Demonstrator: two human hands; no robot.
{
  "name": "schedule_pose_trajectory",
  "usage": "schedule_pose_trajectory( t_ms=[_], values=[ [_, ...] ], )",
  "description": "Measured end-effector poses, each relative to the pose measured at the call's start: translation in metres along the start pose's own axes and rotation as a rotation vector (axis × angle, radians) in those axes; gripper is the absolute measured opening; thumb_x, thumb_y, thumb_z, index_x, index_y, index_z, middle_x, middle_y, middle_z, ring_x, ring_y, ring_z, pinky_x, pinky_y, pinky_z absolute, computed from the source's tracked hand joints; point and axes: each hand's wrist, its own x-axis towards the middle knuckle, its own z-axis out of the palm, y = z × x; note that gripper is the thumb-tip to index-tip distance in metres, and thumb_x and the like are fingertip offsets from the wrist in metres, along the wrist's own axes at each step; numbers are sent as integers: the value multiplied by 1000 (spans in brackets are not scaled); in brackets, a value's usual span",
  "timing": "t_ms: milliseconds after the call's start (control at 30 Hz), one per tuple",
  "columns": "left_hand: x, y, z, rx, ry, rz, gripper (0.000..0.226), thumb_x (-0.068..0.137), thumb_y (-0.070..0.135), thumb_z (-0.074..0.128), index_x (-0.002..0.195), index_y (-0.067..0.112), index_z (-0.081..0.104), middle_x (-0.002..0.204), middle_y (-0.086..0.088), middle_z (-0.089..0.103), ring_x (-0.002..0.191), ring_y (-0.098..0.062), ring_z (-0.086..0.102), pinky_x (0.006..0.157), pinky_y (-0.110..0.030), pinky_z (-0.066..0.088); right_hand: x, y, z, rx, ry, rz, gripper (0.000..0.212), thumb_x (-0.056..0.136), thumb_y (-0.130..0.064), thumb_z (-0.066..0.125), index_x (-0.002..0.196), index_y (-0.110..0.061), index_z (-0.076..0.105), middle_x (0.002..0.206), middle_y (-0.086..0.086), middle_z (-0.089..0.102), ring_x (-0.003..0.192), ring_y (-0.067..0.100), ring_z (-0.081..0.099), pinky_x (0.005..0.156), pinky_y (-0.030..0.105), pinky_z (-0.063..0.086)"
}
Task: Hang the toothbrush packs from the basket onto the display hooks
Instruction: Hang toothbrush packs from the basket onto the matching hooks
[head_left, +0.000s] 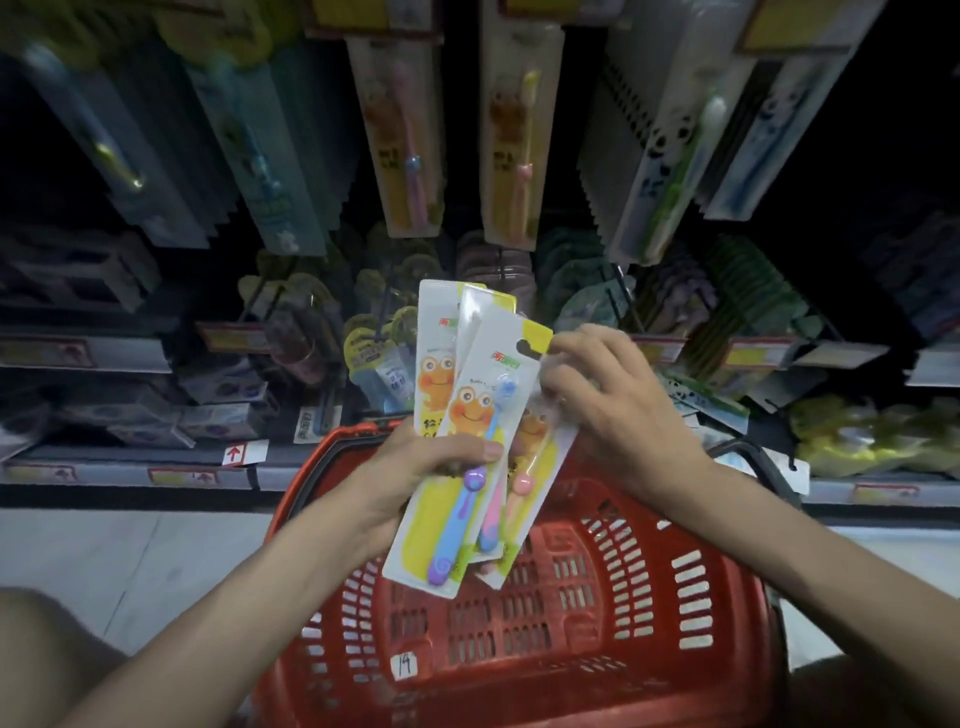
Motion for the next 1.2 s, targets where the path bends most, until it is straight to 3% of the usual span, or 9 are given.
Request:
schedule_pose_trajectory(
  t_ms=[133,233,367,533,700,800,900,1000,1200],
  values=[
    [6,11,15,-85,4,42,53,73,1,76,124,-9,66,113,-32,68,89,-44,72,86,-60,60,12,-8,-18,140,132,353,47,89,1,67,134,-11,62,135,14,52,129,30,47,108,32,40],
    [7,18,22,-148,6,72,52,71,6,80,119,-9,68,103,-31,70,87,-44,73,81,-62,60,20,-18,-30,493,115,704,63,88,9,56,141,-25,50,124,-5,61,115,8,58,94,22,47],
    [7,35,31,-155,49,112,55,72,14,83,121,-6,69,113,-40,65,105,-53,63,86,-88,41,30,-32,-35,1164,140,1130,40,98,-10,64,134,-24,51,98,5,78,97,21,75,86,39,59],
    [6,49,39,-191,48,222,55,69,14,85,119,-5,70,106,-29,69,97,-50,66,86,-82,47,40,-35,-34,1307,127,1078,18,94,-15,73,112,-10,73,104,8,80,97,32,75,89,46,61],
    [4,62,38,-207,10,331,30,69,7,75,97,-4,79,81,-22,69,61,-35,72,56,-44,62,58,-22,-37,1453,147,1115,24,96,-18,69,116,-7,73,110,20,76,108,39,73,93,47,59],
    [5,73,28,-185,51,391,34,68,10,78,98,-6,77,96,-27,65,57,-35,69,57,-44,62,73,-20,-42,1314,170,1003,18,97,-22,70,112,-15,77,109,32,68,101,36,74,94,46,57],
    [2,84,18,-111,95,441,38,65,11,81,99,-7,76,101,-39,60,61,-36,65,58,-47,61,85,-16,-42,1171,171,896,16,97,-22,70,110,-17,78,103,19,75,82,17,66,78,25,57],
    [-2,92,11,-78,136,476,42,64,10,82,100,-9,72,100,-54,49,63,-43,59,56,-51,59,100,-14,-39,1119,168,856,15,98,-19,69,111,-16,77,97,8,78,75,8,62,72,19,54],
    [-2,96,-9,-97,129,519,60,62,10,84,109,-20,60,74,-37,46,57,-45,55,57,-58,54,141,0,-34,1064,223,859,16,99,-16,68,114,-13,73,102,17,76,79,11,63,81,27,56]
  ],
)
